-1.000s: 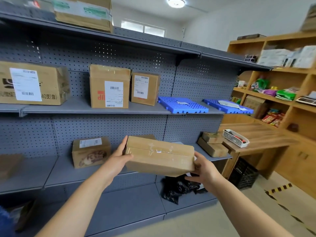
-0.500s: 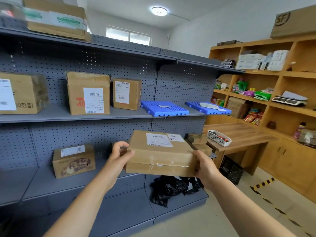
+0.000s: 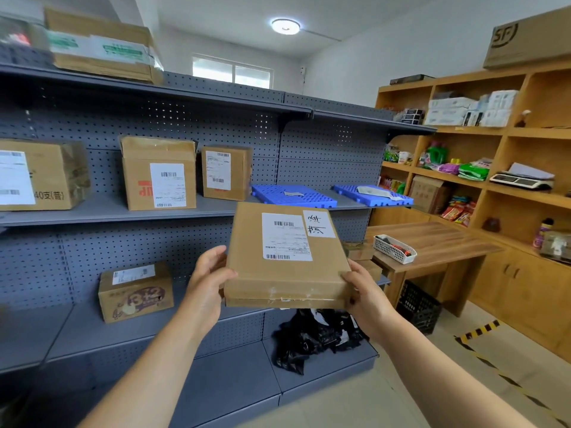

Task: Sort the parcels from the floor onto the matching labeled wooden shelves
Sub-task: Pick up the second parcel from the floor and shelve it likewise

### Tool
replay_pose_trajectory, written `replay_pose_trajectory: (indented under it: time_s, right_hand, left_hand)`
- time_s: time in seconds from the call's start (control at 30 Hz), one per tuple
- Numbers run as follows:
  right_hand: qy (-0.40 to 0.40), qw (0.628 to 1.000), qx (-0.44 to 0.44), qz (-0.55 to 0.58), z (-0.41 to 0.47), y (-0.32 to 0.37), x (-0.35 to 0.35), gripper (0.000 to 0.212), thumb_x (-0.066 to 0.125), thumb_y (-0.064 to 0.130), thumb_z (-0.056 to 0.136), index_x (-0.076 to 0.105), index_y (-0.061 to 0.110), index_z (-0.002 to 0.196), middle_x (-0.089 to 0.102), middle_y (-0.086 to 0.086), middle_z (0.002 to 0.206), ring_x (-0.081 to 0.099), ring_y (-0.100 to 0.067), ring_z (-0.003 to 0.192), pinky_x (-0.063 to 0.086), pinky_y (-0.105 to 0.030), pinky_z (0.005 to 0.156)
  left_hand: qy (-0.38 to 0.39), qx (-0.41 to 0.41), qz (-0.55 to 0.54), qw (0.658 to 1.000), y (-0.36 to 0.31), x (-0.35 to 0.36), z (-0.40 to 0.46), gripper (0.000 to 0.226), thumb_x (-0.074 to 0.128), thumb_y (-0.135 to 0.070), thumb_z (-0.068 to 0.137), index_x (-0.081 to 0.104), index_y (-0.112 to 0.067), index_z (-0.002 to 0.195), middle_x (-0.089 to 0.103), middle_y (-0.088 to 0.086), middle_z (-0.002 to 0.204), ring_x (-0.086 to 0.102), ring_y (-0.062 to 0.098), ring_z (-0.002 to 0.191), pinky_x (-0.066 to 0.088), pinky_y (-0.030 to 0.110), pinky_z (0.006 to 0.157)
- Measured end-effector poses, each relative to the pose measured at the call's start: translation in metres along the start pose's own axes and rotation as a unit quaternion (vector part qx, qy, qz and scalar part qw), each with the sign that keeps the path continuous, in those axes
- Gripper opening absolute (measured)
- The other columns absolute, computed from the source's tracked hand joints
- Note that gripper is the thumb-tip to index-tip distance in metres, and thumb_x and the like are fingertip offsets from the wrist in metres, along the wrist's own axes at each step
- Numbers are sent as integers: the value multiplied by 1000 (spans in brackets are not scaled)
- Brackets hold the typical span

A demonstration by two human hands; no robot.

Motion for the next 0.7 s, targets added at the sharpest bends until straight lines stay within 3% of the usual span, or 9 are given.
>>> replay_pose_trajectory:
  time_s: [0.1,0.17,0.27,0.37,0.43,0.5,0.57,0.63,0.7]
  right_hand:
    - [46,997,60,-32,-7,-13,5,44,52,29,92,41,48,131,48,10,125,42,-26,117,39,-51,93]
    - [51,995,80,-32,-10,-17,4,45,53,32,92,39,51,129,47,14,119,42,-27,115,37,-56,100]
    - [23,997,71,18,-7,-14,-1,48,58,24,89,42,38,132,50,7,121,49,-23,105,43,-50,98]
    - [-16,992,66,109,0,-9,-8,76,74,18,73,37,18,139,57,-4,115,54,-21,97,47,-39,81]
    - [-41,988,63,138,2,-2,-13,85,82,19,61,42,8,135,63,-7,102,55,-19,87,44,-32,74]
    - [-55,987,48,144,5,11,-16,54,73,8,73,52,2,122,69,-4,85,56,-15,79,42,-26,67]
    - [-52,988,38,138,8,22,-19,21,64,1,79,61,4,100,69,-3,78,56,-14,76,42,-24,64]
    - [-42,991,21,126,11,35,-21,15,63,0,79,58,9,90,64,-6,85,53,-16,78,42,-24,63]
    - [-35,994,1,103,10,49,-19,27,67,0,75,54,10,97,59,-9,92,52,-16,78,41,-24,57]
  left_hand:
    - [15,9,-1,1000,-4,7,-8,56,49,17,78,48,-15,123,56,-9,112,53,9,104,44,27,77]
    - [23,11,6,1000,-5,9,-12,57,49,17,78,47,-15,125,55,-11,110,53,6,103,43,26,76]
    - [27,5,12,1000,-4,8,-16,59,48,16,79,44,-15,128,54,-11,112,52,4,102,43,26,74]
    - [41,-15,17,999,1,9,-20,71,46,18,79,33,-15,140,51,-12,113,51,5,103,43,28,76]
    - [57,-36,57,996,8,13,-23,82,50,17,79,19,-18,146,47,-9,127,49,11,111,42,31,87]
    - [62,-55,146,986,14,15,-26,96,61,9,78,5,-25,148,29,-1,148,35,19,130,33,38,104]
    - [59,-52,248,965,15,16,-27,107,71,-4,76,-5,-29,148,18,-7,150,20,18,139,22,41,111]
    - [49,10,369,928,6,19,-23,115,77,-19,72,-10,-28,147,3,-11,154,6,17,143,11,43,116]
    - [46,81,504,859,-3,25,-20,119,77,-31,68,-12,-27,147,-12,-7,157,-11,17,144,-4,44,117]
Point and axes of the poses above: each hand's wrist, its own z-axis towards the middle knuckle, its own x-axis out of the palm, y = z × x, the point moved 9 cm from there along z, towards the middle knuckle
